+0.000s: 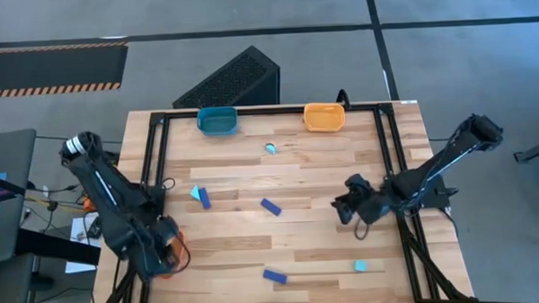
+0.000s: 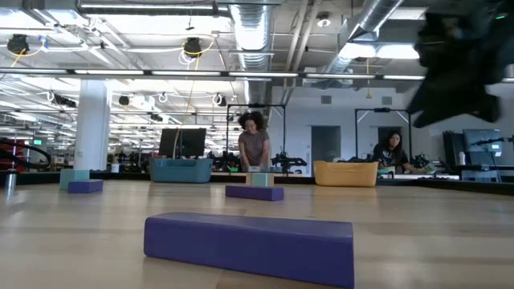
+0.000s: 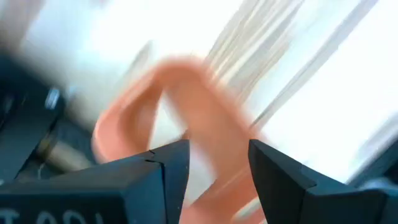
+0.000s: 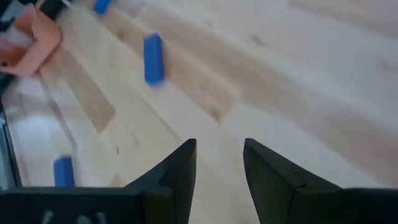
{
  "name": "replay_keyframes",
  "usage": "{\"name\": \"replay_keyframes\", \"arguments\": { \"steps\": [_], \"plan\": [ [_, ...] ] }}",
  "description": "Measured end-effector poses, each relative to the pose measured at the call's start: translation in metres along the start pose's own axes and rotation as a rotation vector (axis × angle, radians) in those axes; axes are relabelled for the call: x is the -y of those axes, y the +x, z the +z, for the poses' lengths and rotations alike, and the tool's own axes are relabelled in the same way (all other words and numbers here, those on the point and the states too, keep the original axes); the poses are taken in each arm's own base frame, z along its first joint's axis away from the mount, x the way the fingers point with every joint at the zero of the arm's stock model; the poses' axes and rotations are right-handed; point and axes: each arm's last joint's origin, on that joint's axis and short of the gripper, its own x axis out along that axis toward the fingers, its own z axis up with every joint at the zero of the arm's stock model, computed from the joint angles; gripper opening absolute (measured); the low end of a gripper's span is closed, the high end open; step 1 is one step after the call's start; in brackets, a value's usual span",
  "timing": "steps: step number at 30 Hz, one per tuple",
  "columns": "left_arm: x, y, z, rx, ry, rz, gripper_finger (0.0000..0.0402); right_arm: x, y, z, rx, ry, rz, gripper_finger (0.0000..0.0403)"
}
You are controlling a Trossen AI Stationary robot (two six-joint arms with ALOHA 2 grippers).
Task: Sort & place blocks by color
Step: Put the brown block into the orange bin
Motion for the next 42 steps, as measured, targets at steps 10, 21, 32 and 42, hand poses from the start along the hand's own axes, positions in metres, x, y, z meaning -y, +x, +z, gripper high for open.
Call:
{"name": "replay_keyframes", "arguments": {
  "steps": [10, 21, 32, 42],
  "plan": [
    [-0.020, -0.037, 0.055, 0.471, -0.094, -0.159, 0.0148, 0.007, 0.070, 0.090, 0.053, -0.045, 0.072, 0.0174],
    [-0.069, -0.053, 0.128, 0.497, 0.143, -0.016, 0.0139, 0.007, 0.156, 0.208, 0.009, -0.148, -0.024, 0.0167],
    [-0.128, -0.049, 0.199, 0.480, 0.300, 0.088, 0.0139, 0.010, 0.226, 0.258, -0.218, -0.244, -0.213, 0.0147],
    [-0.157, -0.029, 0.233, 0.404, 0.225, 0.073, 0.0139, 0.019, 0.239, 0.257, -0.383, -0.279, -0.344, 0.0090]
  ]
}}
